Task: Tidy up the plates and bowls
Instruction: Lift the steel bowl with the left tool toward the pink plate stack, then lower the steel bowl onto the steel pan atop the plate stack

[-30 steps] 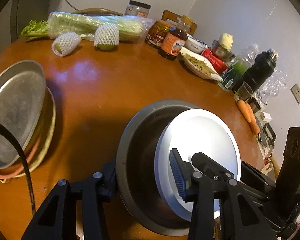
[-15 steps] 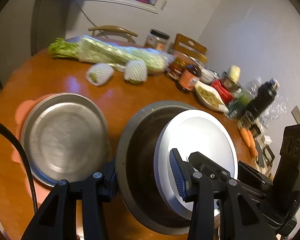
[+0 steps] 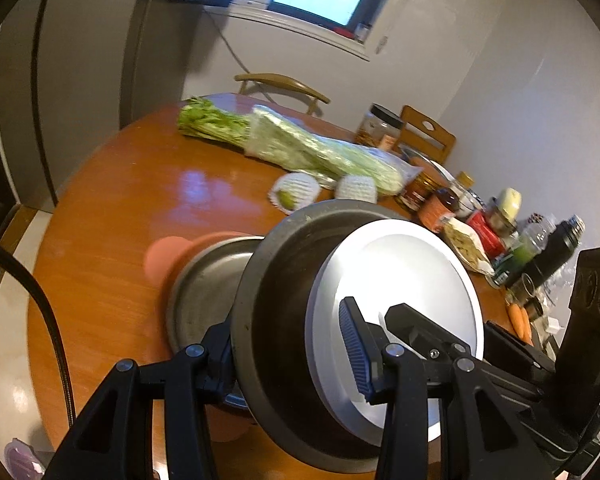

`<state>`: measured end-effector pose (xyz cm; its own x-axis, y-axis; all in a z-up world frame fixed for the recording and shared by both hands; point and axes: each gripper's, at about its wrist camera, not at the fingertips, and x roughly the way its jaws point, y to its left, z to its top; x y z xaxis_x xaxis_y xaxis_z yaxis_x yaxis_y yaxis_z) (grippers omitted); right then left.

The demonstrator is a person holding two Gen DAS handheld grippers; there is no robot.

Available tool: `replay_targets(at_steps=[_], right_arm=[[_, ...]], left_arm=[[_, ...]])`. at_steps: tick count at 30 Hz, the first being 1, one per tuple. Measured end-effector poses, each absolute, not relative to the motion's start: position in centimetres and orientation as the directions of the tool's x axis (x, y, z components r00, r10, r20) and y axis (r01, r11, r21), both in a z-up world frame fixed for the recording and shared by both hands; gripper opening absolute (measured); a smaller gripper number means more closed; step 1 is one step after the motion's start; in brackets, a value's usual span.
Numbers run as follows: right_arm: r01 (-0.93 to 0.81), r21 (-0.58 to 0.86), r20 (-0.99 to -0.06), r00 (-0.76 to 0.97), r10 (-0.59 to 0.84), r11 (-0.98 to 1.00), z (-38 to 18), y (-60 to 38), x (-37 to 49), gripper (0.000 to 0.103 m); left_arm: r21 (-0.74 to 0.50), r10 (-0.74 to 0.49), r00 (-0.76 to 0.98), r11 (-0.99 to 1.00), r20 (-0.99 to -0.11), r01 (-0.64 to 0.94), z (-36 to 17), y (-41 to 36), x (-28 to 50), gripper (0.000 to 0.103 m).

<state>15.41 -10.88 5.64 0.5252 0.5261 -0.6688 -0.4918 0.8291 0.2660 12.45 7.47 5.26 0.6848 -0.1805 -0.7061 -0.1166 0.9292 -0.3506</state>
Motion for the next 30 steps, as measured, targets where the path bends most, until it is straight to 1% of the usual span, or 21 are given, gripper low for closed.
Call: replay_targets(at_steps=[14, 30], right_arm=[[-0.525, 0.258, -0.711, 0.465, 0.527, 0.811, 3.6, -5.8, 16.8, 0.041], [-0.517, 0.256, -0.738, 0.442, 0.511, 0.817, 2.1, -4.8, 17.5, 0.041]], left_arm=[[-0.371, -0.168, 0.662, 0.912, -0.730, -0.177, 3.1, 11.8, 12.9, 0.045], [-0.363, -0.159, 0.649, 0.911, -0.744, -0.194, 1.6, 12.1, 13.5, 0.045]])
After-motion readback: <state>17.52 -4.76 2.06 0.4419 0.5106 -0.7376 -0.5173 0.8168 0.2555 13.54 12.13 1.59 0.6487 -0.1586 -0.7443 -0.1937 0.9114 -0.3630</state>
